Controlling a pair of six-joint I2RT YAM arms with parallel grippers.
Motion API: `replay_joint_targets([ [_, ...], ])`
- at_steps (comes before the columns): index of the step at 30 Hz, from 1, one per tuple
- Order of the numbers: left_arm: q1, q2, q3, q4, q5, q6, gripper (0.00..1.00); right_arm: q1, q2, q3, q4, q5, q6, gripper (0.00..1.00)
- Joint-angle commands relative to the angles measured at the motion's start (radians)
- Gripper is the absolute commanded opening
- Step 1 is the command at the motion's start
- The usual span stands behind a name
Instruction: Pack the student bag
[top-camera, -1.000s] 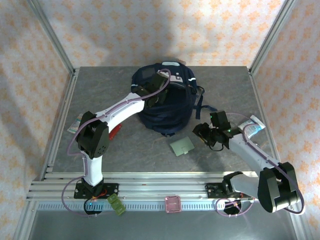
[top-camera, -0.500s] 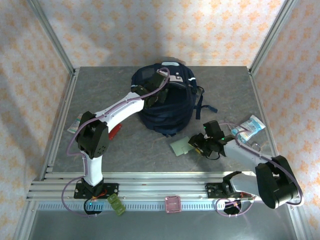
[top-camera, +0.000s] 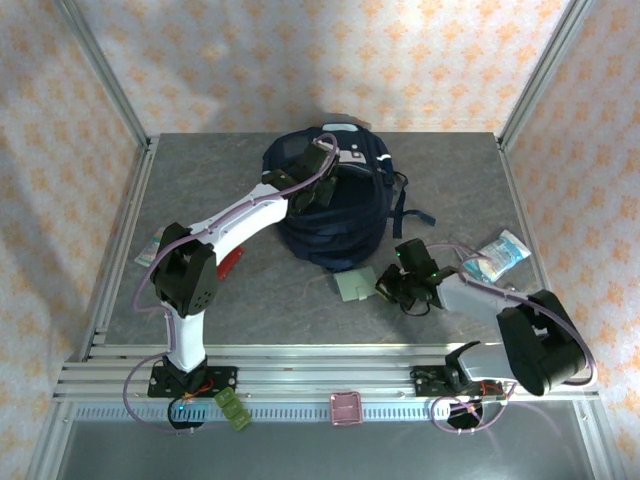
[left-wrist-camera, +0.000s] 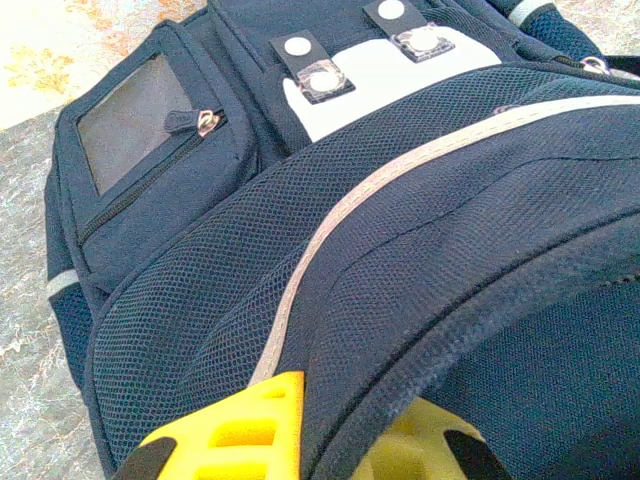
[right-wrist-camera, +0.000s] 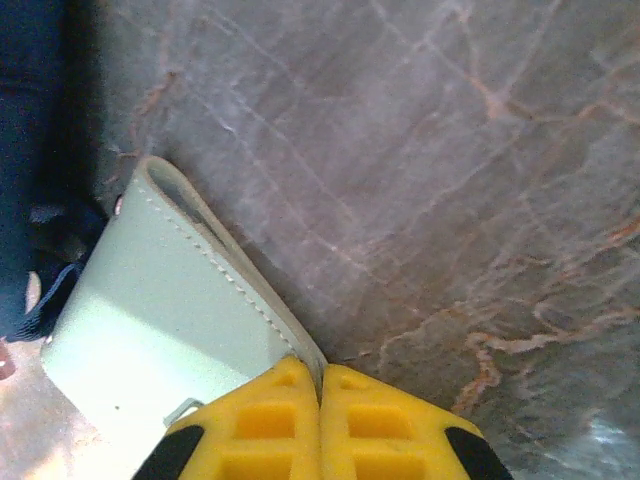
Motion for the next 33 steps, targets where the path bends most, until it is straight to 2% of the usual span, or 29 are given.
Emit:
replay_joint_targets([
  [1,0.009,-0.056,0.075,0.032,0.004,-0.034,0.00,0.003,-0.051,0.016,-0.021,0.059,-0.025,0.00],
  [8,0.011,-0.058,0.082,0.029,0.020,-0.050,0.00,0.001,-0.234,0.070,-0.101,0.098,-0.056,0.00],
  [20,0.020,-0.049,0.125,0.003,0.052,-0.064,0.00,-0.030,-0.369,0.267,-0.088,-0.007,-0.123,0.00],
  [26,0.020,-0.041,0.154,-0.017,0.075,-0.076,0.00,-0.101,-0.324,0.306,0.084,-0.114,-0.060,0.00],
  [33,0.020,-0.033,0.218,-0.054,0.114,-0.107,0.00,-0.129,-0.163,0.360,0.370,-0.124,0.063,0.00],
])
